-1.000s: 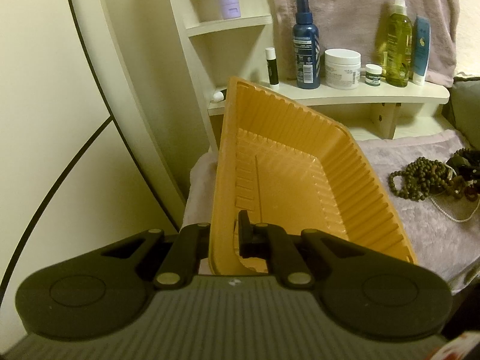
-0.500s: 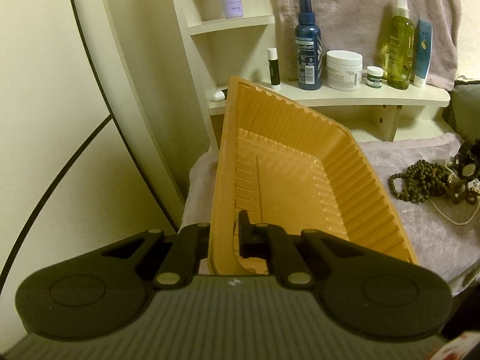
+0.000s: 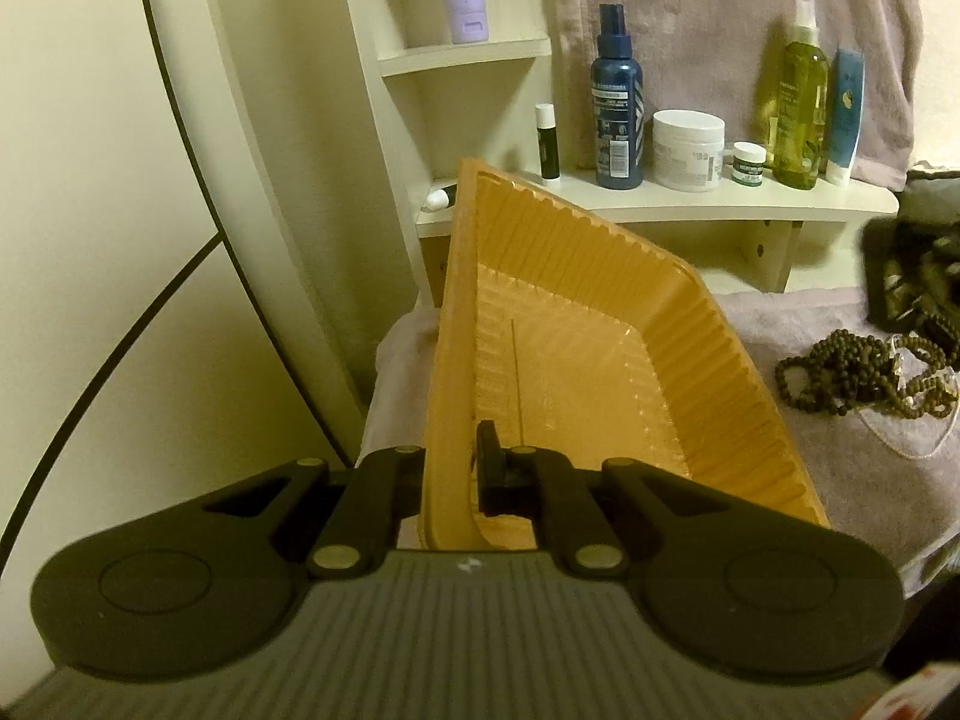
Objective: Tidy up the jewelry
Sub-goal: 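Carry the black watch over the tray with the right gripper while the left holds the tray, then open the right gripper to drop the watch into the tray, then grasp the dark wooden bead strand with the right gripper and lift it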
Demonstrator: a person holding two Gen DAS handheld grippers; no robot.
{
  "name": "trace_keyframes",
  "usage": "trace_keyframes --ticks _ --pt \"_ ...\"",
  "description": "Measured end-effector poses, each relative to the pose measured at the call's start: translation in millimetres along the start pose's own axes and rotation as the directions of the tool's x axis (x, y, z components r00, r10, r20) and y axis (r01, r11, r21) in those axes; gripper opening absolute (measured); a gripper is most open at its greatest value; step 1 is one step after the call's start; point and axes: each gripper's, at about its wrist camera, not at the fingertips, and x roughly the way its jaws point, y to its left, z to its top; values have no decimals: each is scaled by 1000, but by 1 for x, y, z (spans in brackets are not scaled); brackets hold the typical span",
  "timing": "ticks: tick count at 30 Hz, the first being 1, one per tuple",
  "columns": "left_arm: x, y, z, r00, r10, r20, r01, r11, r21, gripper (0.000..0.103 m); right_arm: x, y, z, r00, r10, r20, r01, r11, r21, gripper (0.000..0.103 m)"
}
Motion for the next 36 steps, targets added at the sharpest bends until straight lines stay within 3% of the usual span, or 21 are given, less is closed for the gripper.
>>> trace_keyframes --ticks 5,12,14,16,19,24,28,32,36 --pt "1 1 0 1000 -4 -2 4 1000 1 6 28 43 3 989 144 -37 -143 989 29 3" --pt "0 1 1 1000 -7 -4 7 1000 9 6 62 71 -8 967 223 -125 -219 975 46 3" --pt "0 1 0 1000 -8 -5 8 1000 6 6 67 72 -9 962 233 -145 -229 972 42 6" --pt "0 1 0 1000 -11 -5 11 1000 7 6 67 73 -13 958 238 -161 -236 971 31 19" --pt "0 0 0 1000 -7 -4 7 1000 12 6 58 69 -14 967 221 -125 -218 975 38 51" --pt "0 1 0 1000 -7 -6 7 1000 10 6 31 52 -16 982 171 -84 -164 983 86 52" --pt "0 0 0 1000 -6 -7 6 1000 12 6 9 23 -34 995 56 -80 -44 988 147 52" --pt "0 0 0 1000 -5 -6 5 1000 16 6 -1 -10 -64 986 -70 -150 97 980 175 51" --pt "0 1 0 1000 -6 -7 6 1000 15 6 -6 -30 -84 972 -132 -197 162 976 147 51"
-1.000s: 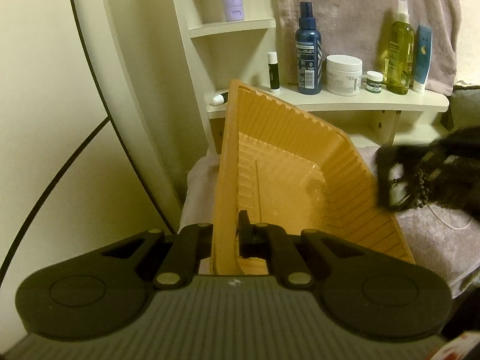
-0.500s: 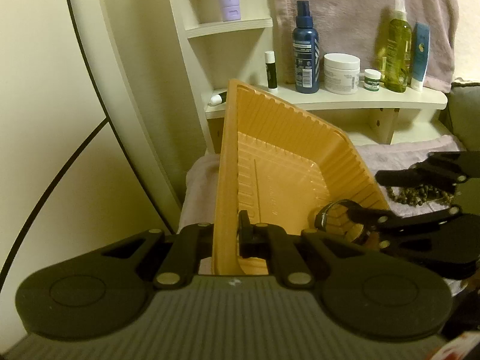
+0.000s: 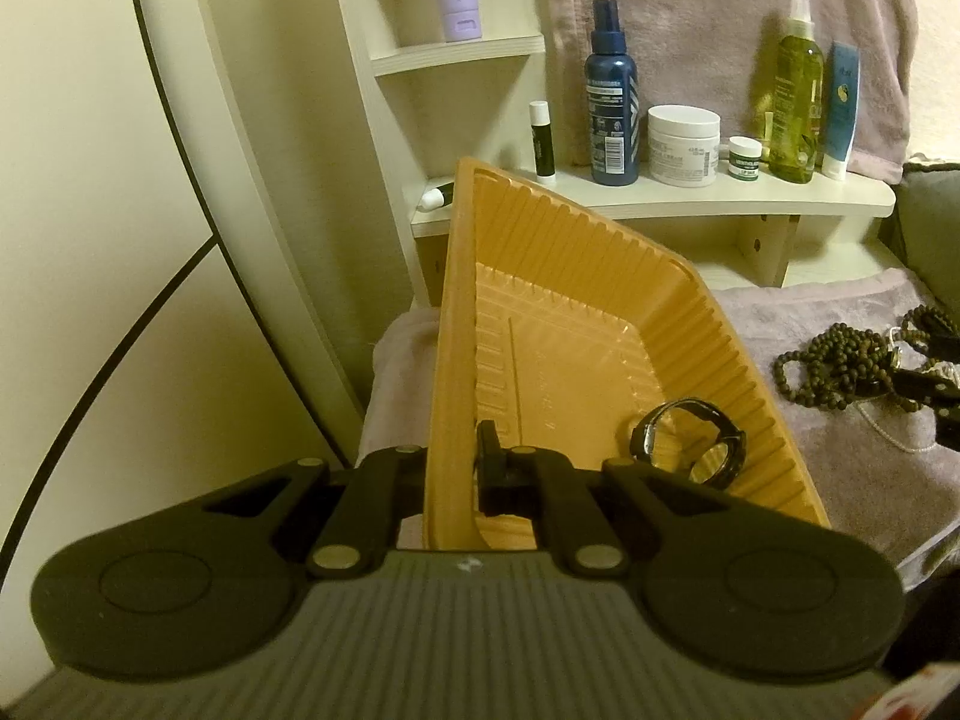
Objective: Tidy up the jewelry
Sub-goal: 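Grasp the dark wooden bead strand with the right gripper and lift it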
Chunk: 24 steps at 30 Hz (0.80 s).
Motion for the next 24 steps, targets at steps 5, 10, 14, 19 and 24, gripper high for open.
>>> trace_keyframes --ticks 5,10,14,19,24 --pt "0 0 0 1000 0 -1 0 1000 0 6 6 2 -7 1000 8 -16 -10 995 -94 31" --pt "0 0 0 1000 0 -4 0 1000 -2 6 18 12 -12 998 28 -48 -35 988 -152 25" --pt "0 0 0 1000 0 -4 0 1000 1 6 22 15 -8 999 33 -28 -37 986 -161 24" --pt "1 0 0 1000 -1 -5 1 1000 -1 6 28 32 -6 1000 18 -15 -22 948 -319 24" --pt "1 1 1 1000 -5 -5 5 1000 -6 6 38 43 -9 996 44 -79 -75 883 -463 47"
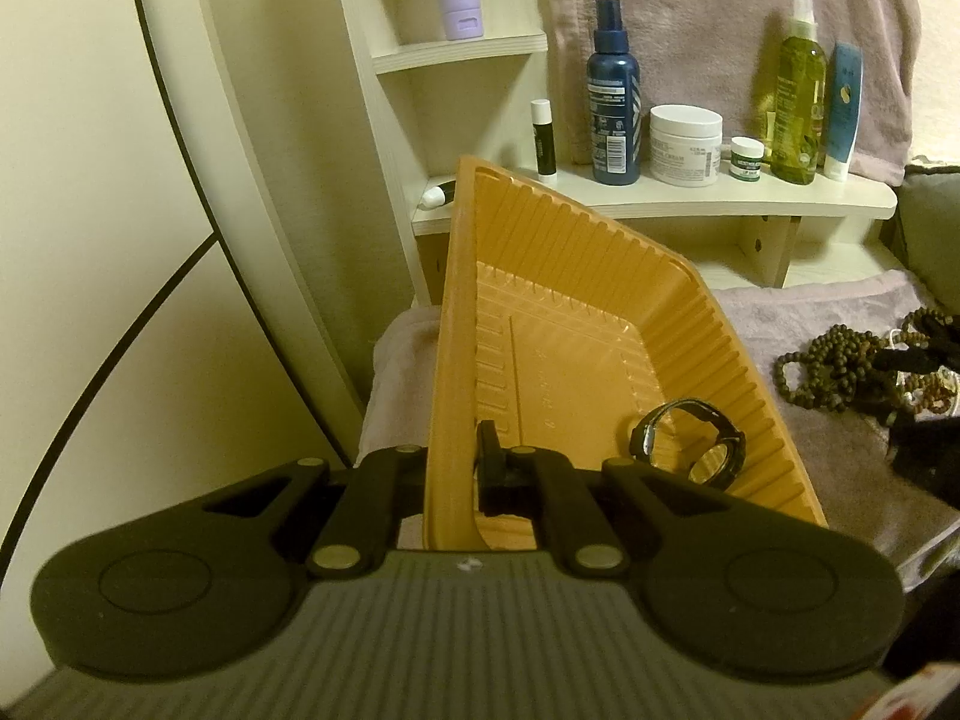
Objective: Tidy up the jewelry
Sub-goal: 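Grasp the dark wooden bead strand with the right gripper and lift it, then carry the bead strand over the tray and lower it with the right gripper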
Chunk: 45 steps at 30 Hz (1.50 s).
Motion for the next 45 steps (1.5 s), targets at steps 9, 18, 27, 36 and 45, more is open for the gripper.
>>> trace_keyframes --ticks 9,18,27,36,45 --pt "0 1 0 1000 -4 -1 4 1000 -13 6 15 23 2 999 -10 33 18 962 -271 55" --pt "0 2 1 1000 -3 -3 3 1000 -21 6 31 26 16 999 55 -1 -52 941 -335 19" --pt "0 2 1 1000 -4 -2 4 1000 -23 6 1 2 18 994 32 104 -15 988 -154 14" --pt "1 3 1 1000 -5 -1 5 1000 -26 6 -49 -48 37 975 -74 211 96 990 -98 14" --pt "2 5 3 1000 -6 2 6 1000 -26 6 -89 -73 64 939 -137 315 182 976 -117 11"
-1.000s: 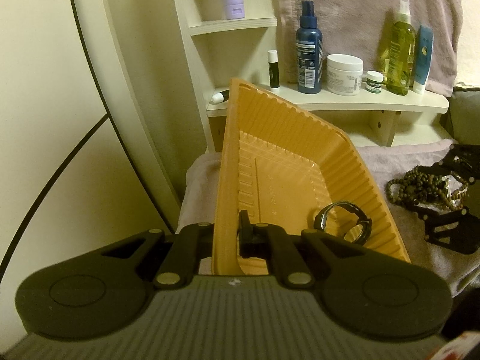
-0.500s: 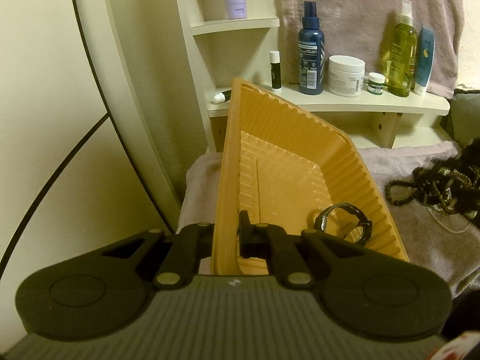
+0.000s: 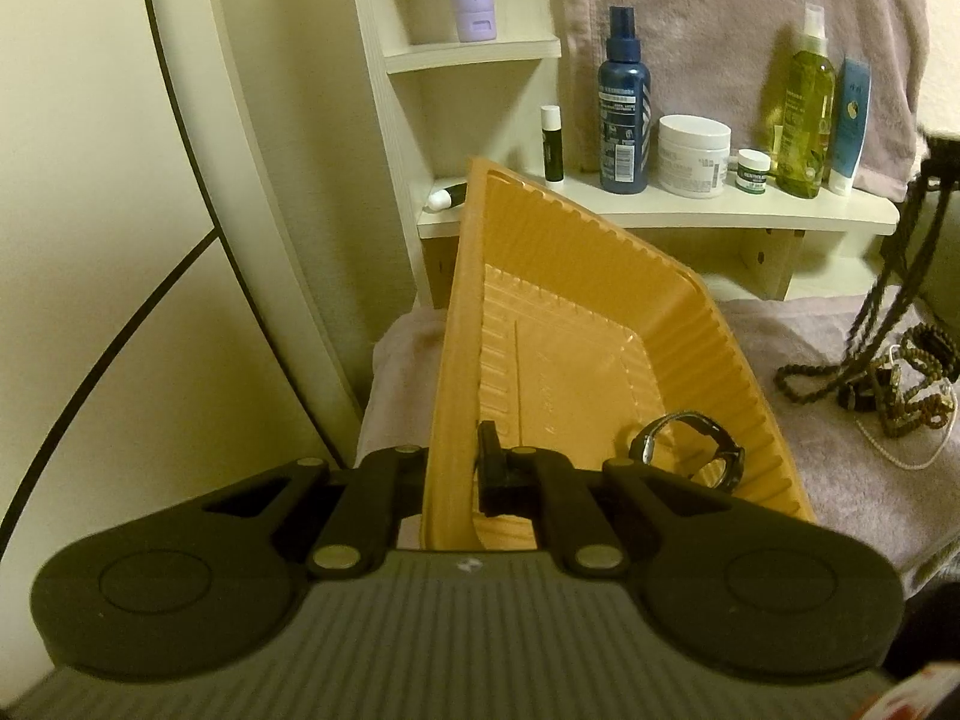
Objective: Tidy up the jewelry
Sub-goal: 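Carry the bead strand over the tray and lower it with the right gripper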
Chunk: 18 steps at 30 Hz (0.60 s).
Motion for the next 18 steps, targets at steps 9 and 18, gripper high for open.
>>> trace_keyframes --ticks 9,18 --pt "0 0 0 1000 -4 3 4 1000 -1 6 -14 -6 40 994 -8 111 14 999 -51 7" --pt "-1 1 -2 1000 -9 5 9 1000 -2 6 -23 -9 101 958 50 283 -46 999 -19 7"
